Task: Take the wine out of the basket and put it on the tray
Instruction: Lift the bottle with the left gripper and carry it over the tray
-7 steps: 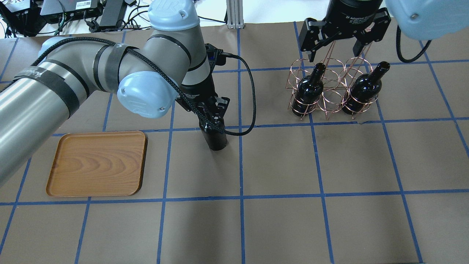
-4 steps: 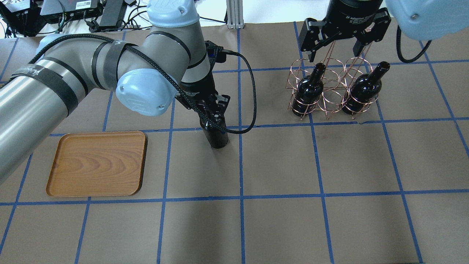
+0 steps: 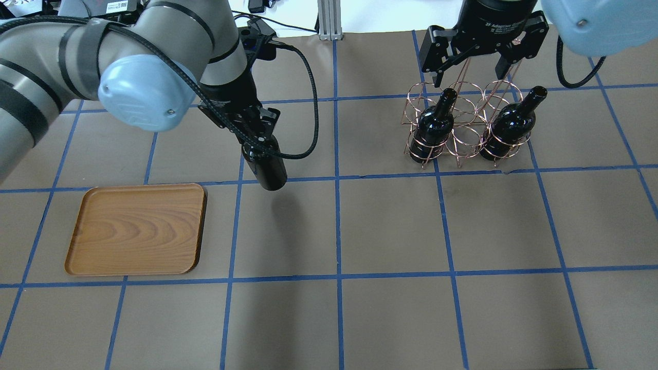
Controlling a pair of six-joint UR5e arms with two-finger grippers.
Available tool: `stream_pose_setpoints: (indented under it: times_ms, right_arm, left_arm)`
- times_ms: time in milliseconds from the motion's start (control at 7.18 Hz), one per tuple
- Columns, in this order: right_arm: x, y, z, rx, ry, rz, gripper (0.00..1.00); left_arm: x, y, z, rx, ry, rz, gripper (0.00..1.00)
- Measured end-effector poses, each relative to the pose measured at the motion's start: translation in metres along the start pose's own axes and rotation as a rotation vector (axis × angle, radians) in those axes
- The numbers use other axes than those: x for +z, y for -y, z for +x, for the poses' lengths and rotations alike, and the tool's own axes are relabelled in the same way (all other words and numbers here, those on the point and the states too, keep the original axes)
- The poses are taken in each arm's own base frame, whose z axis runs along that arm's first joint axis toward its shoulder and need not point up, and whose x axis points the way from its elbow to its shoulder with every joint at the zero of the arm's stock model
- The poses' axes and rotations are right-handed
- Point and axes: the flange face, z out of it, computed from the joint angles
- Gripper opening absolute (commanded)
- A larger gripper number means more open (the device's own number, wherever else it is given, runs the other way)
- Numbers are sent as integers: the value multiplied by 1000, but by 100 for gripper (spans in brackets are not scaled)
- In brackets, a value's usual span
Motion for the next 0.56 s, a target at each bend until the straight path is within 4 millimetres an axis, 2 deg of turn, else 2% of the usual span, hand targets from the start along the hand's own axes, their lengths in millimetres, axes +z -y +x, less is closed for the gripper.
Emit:
stream_pose_setpoints:
  times_ms: [278, 557]
  right_arm:
    - [0, 0, 0, 0, 0, -1, 100]
    - [0, 0, 0, 0, 0, 0, 100]
  left_arm:
    - [-15, -21, -62, 25, 37, -24, 0]
    - [-14, -51, -122, 54, 28, -45, 0]
